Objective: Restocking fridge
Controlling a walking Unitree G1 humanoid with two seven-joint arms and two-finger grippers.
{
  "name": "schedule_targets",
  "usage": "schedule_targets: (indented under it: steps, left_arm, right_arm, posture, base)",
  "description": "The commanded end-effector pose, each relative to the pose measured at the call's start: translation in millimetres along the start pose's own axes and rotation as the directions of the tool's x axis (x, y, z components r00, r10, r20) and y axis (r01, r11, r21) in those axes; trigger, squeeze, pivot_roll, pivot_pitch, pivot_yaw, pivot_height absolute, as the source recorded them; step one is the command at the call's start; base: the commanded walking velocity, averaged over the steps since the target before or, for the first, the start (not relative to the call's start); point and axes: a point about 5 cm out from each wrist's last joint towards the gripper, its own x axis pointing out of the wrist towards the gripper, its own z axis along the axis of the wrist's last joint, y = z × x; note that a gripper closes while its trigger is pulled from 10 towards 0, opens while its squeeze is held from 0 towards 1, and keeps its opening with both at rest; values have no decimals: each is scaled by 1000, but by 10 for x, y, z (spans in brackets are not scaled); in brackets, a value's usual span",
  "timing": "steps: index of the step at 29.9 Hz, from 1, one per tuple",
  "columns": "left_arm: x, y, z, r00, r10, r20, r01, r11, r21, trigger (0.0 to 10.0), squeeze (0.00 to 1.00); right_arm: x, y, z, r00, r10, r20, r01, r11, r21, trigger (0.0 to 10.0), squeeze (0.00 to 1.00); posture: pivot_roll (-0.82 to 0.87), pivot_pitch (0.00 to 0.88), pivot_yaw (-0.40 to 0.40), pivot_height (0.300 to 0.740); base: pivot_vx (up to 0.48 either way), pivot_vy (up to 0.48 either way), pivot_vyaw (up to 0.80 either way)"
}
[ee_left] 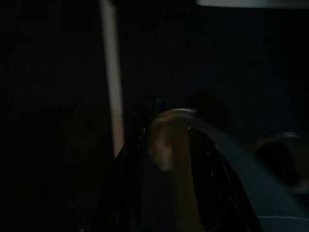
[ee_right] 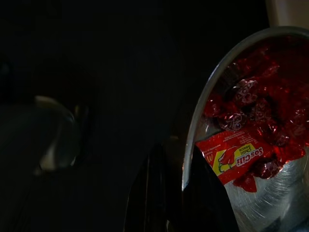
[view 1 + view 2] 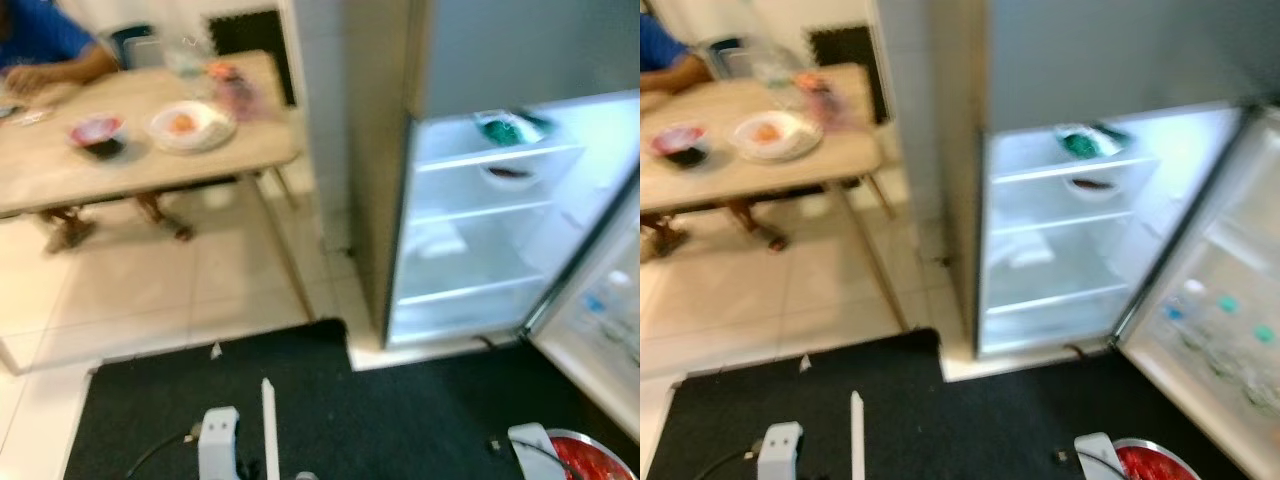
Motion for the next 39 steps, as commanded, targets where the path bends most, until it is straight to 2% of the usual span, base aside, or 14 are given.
schedule_targets:
  steps: [1, 14, 22, 39]
  left_arm:
    - [0, -21, -36, 1000, -6, -16, 6, 1000, 2, 10000, 0]
    - [10, -56, -50, 1000, -16, -24, 16, 1000, -3, 10000, 0]
    - [6, -50, -62, 999, -25, -34, 24, 999, -27, 10000, 0]
    - [-3, -18, -54, 999, -25, -38, 24, 999, -27, 10000, 0]
  right_arm:
    - [-22, -10, -89, 1000, -6, -27, 6, 1000, 3, 10000, 0]
    - [-21, -31, -80, 999, -26, -22, 26, 1000, 0, 10000, 0]
    - [-24, -49, -92, 999, -43, -28, 44, 999, 13, 10000, 0]
    - [-29, -29, -105, 999, -32, -24, 32, 999, 15, 10000, 0]
  posture:
    - [-22, 83, 6, 740]
    - [-25, 80, 4, 740]
    - [-25, 80, 4, 740]
    - [-26, 83, 6, 740]
  base:
    - [0, 0, 800]
    - [0, 0, 800]
    - [0, -90, 0]
    - [0, -462, 0]
